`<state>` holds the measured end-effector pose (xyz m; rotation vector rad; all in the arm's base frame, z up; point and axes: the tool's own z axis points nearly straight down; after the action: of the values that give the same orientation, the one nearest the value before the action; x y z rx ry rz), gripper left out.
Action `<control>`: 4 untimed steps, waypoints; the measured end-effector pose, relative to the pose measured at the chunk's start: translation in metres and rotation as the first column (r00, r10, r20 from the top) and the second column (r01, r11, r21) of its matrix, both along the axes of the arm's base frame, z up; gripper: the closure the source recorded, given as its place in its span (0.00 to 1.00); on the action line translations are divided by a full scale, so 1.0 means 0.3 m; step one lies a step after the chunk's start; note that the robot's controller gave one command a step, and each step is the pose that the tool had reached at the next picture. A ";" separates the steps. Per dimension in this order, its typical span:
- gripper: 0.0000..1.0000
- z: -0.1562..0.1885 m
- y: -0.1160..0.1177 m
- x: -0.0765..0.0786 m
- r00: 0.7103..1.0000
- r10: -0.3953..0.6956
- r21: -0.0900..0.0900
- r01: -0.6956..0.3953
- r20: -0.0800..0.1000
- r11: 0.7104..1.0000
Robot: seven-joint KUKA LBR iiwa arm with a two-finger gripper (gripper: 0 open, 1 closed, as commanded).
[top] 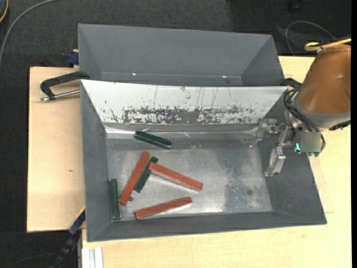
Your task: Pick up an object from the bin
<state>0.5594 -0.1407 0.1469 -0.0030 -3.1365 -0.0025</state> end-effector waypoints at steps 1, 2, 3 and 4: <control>0.00 0.075 0.310 -0.053 1.000 -0.018 0.004 0.018 0.007 1.000; 0.00 0.061 0.590 -0.151 1.000 -0.021 0.003 0.021 0.003 1.000; 0.00 -0.267 0.662 -0.154 1.000 0.016 0.000 -0.016 -0.002 1.000; 1.00 -0.253 0.661 -0.148 1.000 0.016 0.000 -0.016 0.004 1.000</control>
Offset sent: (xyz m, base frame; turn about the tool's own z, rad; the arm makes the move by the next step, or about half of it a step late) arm -0.0170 0.0865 0.0208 0.0262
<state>0.5150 0.0577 0.0712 0.0215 -3.1408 -0.0017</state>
